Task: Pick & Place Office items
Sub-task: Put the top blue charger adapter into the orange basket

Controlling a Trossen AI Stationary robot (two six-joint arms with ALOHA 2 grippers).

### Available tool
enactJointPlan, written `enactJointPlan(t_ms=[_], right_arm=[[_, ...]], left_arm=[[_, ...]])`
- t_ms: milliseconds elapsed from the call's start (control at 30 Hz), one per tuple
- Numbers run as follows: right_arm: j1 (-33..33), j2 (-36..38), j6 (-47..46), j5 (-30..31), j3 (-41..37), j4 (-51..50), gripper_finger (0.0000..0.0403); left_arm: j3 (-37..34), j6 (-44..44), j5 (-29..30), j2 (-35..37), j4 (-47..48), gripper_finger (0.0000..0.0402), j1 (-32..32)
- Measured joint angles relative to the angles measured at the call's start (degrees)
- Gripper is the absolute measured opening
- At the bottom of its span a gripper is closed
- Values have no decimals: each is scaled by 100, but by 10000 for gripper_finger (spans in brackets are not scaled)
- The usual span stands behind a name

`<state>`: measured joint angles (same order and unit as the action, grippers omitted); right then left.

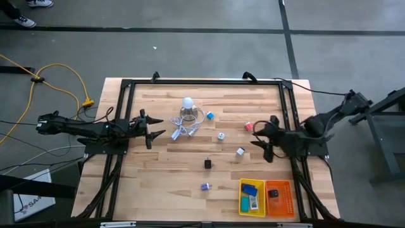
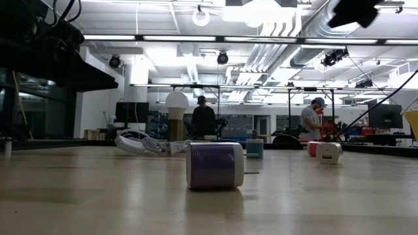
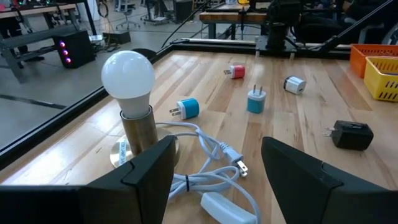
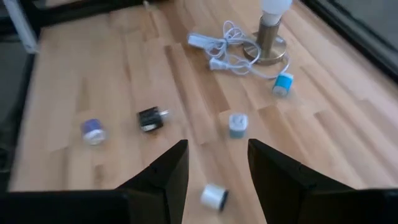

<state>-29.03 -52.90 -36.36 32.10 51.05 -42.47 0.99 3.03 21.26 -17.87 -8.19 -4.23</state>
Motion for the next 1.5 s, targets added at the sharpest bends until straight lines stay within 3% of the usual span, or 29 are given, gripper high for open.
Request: enactJointPlan(t_ms=[300, 533, 700, 1000, 1267, 1500], right_arm=[[1499, -731, 1615, -1453, 0, 1579, 151], [2293, -1174, 2556, -1871, 0, 2363, 151], [2694, -1456, 2882, -2498, 0, 2597, 151], [3185, -1824, 3215, -2288, 127, 2984, 152], [3684, -2871, 3508, -2261, 1338, 1988, 151], [3998, -3670, 3534, -2331, 2168, 1700, 151]], left_arm=[[0, 0, -2, 0, -2, 230, 0], [0, -2, -2, 0, -1, 230, 0], [0, -2, -2, 0, 0, 230, 0], [0, -4, -2, -2, -1, 230, 0], [0, -4, -2, 0, -2, 230, 0], [0, -4, -2, 0, -1, 230, 0]])
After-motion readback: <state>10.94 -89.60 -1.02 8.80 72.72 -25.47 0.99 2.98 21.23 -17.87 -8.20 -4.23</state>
